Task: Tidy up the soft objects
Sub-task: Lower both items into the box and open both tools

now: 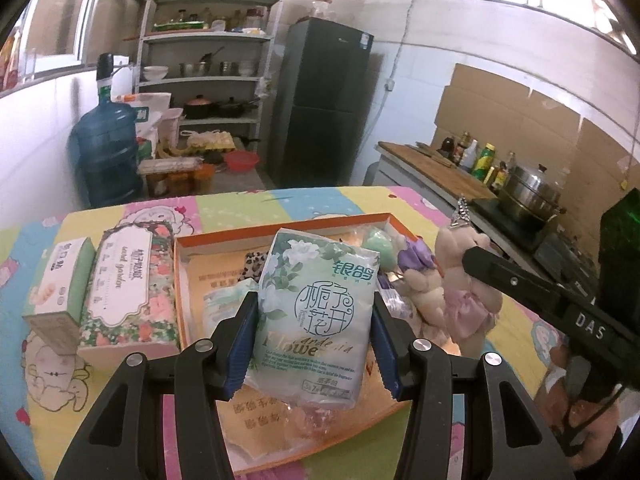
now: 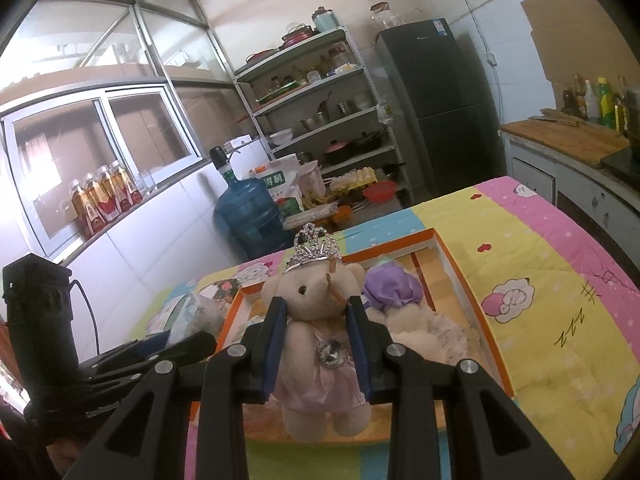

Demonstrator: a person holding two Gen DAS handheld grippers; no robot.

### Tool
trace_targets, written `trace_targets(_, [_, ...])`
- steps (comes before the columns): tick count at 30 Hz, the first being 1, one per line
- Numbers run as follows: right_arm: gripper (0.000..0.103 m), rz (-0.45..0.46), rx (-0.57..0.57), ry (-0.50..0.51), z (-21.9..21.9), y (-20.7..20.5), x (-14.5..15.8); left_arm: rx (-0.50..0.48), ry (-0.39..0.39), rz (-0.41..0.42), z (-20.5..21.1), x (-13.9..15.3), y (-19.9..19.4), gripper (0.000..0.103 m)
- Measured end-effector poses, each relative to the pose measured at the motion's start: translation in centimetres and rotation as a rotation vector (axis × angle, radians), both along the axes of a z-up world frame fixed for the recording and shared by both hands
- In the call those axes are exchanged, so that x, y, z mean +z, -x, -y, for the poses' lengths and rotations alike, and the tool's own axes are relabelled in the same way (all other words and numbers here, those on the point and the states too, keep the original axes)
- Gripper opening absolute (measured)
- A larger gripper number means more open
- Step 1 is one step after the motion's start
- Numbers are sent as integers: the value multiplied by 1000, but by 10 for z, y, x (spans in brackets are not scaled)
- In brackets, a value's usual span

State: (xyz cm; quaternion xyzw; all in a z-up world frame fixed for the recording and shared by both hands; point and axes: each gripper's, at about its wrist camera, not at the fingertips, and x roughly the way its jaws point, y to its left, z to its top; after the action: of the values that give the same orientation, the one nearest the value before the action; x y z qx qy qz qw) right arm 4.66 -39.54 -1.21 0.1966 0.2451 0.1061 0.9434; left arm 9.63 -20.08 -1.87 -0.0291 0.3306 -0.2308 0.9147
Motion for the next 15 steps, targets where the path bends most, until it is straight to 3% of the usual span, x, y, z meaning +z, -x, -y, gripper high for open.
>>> trace_targets(15, [31, -42, 94, 36, -14, -29, -23, 60, -27, -42, 18, -25, -35, 54])
